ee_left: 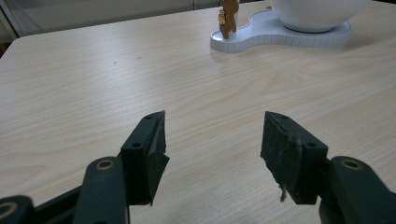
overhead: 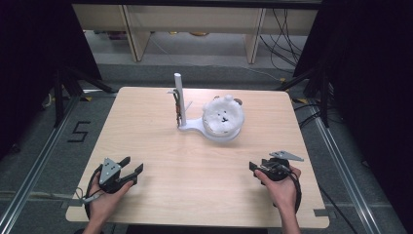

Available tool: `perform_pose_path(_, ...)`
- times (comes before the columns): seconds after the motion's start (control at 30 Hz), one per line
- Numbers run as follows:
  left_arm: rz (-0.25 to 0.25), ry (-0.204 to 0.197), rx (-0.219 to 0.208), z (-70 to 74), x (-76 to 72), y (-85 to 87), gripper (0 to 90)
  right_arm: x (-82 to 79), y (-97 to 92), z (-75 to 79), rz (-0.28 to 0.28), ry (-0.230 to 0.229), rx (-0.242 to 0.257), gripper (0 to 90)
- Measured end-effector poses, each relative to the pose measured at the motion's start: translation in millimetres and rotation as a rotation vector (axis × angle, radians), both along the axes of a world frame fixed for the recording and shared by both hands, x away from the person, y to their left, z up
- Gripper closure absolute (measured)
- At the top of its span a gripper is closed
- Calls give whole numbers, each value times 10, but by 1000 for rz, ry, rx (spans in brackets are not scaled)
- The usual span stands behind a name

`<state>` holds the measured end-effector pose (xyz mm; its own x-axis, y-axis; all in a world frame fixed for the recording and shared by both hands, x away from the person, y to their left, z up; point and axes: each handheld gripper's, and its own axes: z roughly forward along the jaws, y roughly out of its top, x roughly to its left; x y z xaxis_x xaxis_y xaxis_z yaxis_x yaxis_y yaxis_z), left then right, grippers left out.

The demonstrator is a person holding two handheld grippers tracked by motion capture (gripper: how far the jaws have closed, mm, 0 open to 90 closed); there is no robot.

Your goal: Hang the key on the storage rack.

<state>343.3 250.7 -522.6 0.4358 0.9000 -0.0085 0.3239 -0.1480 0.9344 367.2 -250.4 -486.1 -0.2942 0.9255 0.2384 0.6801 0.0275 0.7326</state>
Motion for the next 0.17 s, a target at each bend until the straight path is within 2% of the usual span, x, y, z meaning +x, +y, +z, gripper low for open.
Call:
perform_pose_path(0.07,2,0,-5,-1,3,6,397,3,4,-28,4,-7,11,430)
perform_pose_path(0.1,3,0,-9,-1,4,8,395,21,-27,-45,26,-23,-18,431)
perform_pose_path(0.17,-1,1,-17,-4,11,13,391,23,-27,-64,26,-21,-24,431)
